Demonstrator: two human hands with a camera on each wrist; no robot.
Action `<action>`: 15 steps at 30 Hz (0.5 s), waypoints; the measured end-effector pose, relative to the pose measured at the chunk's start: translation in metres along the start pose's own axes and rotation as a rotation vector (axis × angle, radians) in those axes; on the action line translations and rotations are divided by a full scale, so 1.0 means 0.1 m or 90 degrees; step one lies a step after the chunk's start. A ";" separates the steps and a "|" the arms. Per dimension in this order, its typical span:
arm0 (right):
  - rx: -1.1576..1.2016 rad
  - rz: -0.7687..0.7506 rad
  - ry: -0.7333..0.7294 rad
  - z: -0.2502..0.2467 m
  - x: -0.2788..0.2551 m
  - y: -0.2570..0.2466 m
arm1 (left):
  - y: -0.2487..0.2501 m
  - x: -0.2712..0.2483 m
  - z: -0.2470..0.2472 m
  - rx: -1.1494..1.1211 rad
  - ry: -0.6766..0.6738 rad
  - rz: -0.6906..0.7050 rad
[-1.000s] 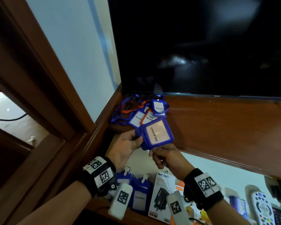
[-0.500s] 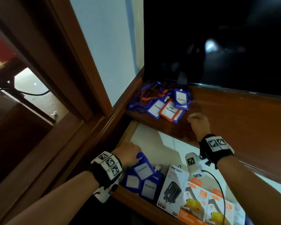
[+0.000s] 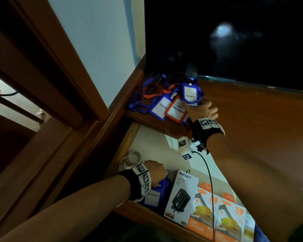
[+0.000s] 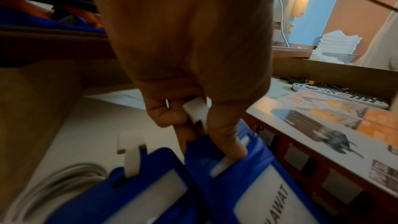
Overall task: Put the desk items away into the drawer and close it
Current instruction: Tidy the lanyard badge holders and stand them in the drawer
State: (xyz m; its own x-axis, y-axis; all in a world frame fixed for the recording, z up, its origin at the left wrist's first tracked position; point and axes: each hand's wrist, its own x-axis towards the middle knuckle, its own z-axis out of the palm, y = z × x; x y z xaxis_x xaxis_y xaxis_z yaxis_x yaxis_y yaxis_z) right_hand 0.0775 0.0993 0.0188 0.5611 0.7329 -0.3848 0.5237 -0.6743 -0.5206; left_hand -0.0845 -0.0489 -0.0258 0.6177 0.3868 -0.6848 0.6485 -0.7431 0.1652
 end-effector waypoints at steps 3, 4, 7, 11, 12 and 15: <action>-0.017 0.008 0.018 0.05 0.05 -0.04 | -0.01 0.13 0.02 -0.005 0.053 0.005; -0.019 0.008 0.025 0.06 0.07 -0.05 | -0.02 0.15 0.03 -0.014 0.071 0.002; -0.029 0.011 0.030 0.08 0.10 -0.09 | -0.06 0.19 0.02 -0.081 0.100 -0.012; -0.036 0.011 0.009 0.05 0.14 -0.07 | -0.11 0.22 0.03 -0.150 0.086 -0.053; -0.028 0.010 -0.001 0.05 0.16 -0.04 | -0.12 0.22 0.05 -0.161 0.085 -0.063; 0.012 0.003 -0.016 0.00 0.17 0.01 | -0.16 0.19 0.06 -0.207 0.094 -0.088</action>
State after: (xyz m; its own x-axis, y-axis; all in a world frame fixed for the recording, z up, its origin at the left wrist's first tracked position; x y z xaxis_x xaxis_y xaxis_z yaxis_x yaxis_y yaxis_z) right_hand 0.0876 0.1108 0.0122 0.5477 0.7314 -0.4063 0.5087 -0.6766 -0.5324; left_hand -0.0856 -0.0334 -0.0460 0.5566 0.5630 -0.6109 0.8227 -0.4759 0.3110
